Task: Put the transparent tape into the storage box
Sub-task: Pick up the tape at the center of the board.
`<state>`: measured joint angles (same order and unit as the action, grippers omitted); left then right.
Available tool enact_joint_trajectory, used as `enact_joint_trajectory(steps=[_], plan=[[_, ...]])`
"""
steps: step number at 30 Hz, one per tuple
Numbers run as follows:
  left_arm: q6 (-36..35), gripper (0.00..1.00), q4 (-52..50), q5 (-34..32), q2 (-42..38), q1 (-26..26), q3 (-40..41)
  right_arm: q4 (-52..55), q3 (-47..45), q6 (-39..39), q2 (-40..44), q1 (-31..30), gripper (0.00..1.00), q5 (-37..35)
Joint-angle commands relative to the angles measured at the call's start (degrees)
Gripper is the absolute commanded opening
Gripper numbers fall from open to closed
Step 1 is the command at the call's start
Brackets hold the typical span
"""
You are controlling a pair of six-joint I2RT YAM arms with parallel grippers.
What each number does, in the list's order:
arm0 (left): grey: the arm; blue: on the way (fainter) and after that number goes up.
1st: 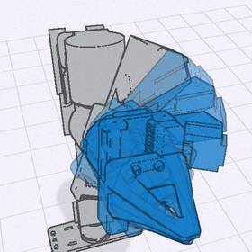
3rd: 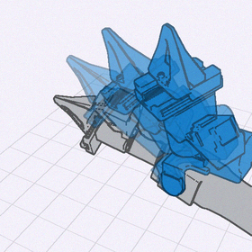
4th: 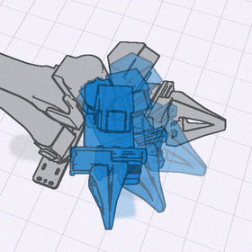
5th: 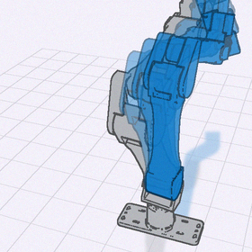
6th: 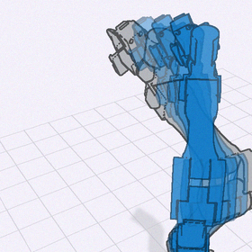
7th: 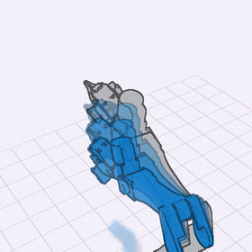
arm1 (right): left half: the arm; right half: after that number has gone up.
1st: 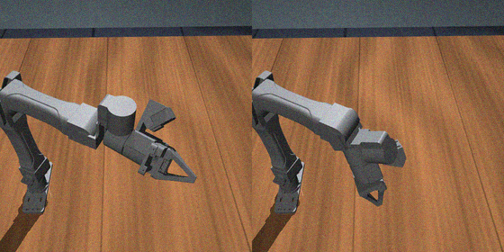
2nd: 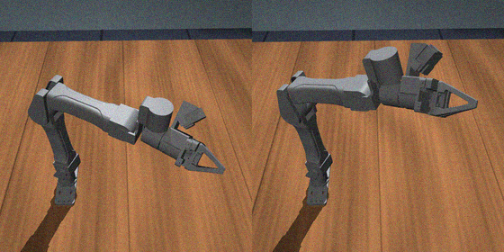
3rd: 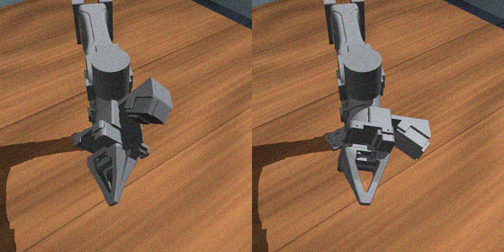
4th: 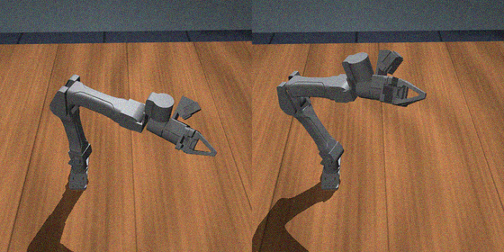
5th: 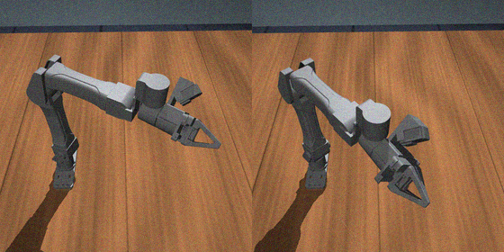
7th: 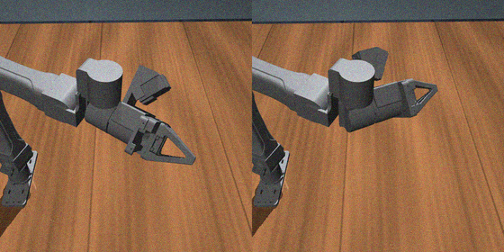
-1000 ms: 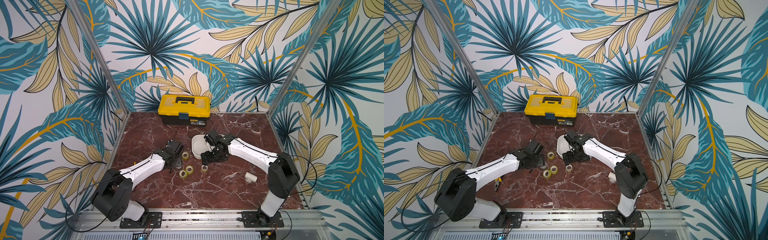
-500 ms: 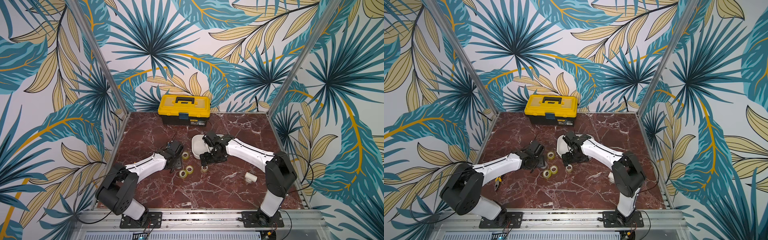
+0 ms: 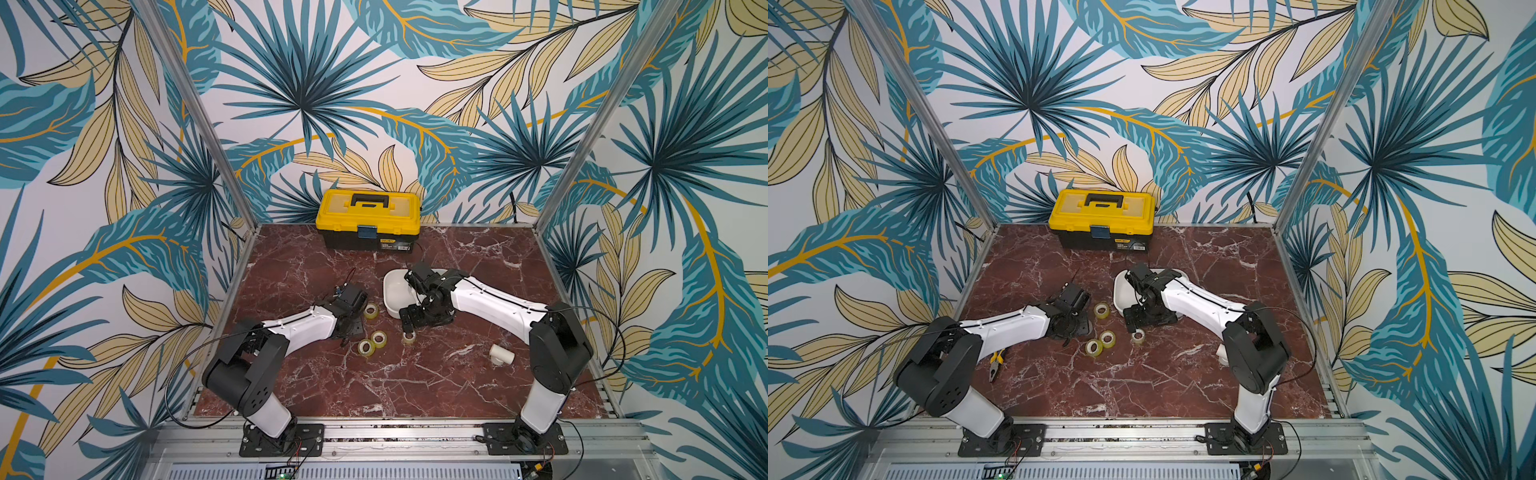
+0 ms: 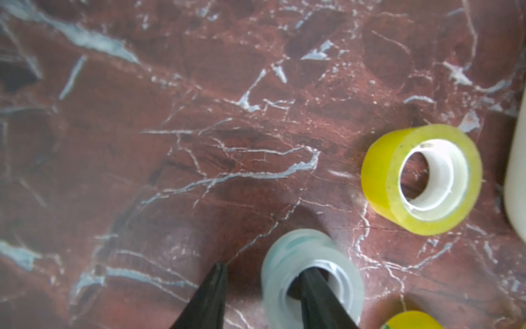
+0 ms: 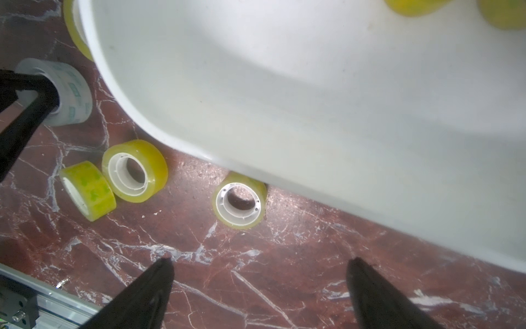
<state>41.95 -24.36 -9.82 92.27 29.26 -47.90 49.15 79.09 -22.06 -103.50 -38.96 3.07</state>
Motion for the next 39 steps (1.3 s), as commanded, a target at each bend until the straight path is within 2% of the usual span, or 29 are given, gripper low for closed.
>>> enact_joint_trajectory(steps=[1, 3, 4, 5, 8, 16, 22, 25, 34, 39], plan=[[-0.2, 0.27, 0.5, 0.4, 0.6, -0.4, 1.2, -0.1, 0.4, -0.3, -1.5, -0.5, 0.99, 0.2], [-0.3, 0.14, 0.1, 0.1, -0.6, -0.3, 1.3, -0.2, 0.0, -0.3, -1.6, -0.8, 0.98, -0.3], [-0.4, 0.03, -0.3, -0.3, -1.6, -0.4, 1.2, -0.4, -0.2, -0.3, -1.6, -0.9, 0.96, -0.7], [-0.4, 0.0, -0.7, -0.6, -2.5, -0.4, 1.2, -0.7, -0.4, -0.4, -1.7, -1.0, 0.94, -1.0], [-1.2, 0.0, -2.7, -1.7, -6.0, -0.4, 0.0, -2.1, -1.2, -1.0, -1.6, -1.6, 0.87, -1.9], [-3.2, 0.0, -7.7, -2.3, -11.7, -0.3, -4.5, -9.0, -6.2, -2.3, -1.3, -4.0, 0.59, -6.2], [-3.4, 0.0, -8.7, -1.7, -13.6, -0.4, -5.4, -12.6, -8.9, -3.0, -0.7, -5.0, 0.58, -9.2], [-3.5, 0.0, -9.4, -1.7, -14.1, -0.3, -5.9, -14.0, -10.1, -3.0, -1.0, -5.5, 0.52, -10.6], [-3.7, 0.0, -10.7, -1.7, -15.4, -0.4, -6.6, -19.5, -13.3, -3.3, -2.1, -6.7, 0.47, -13.2], [-3.9, 0.0, -11.5, -2.0, -16.1, -0.3, -7.2, -20.9, -14.2, -3.8, -3.0, -6.7, 0.37, -13.2]])
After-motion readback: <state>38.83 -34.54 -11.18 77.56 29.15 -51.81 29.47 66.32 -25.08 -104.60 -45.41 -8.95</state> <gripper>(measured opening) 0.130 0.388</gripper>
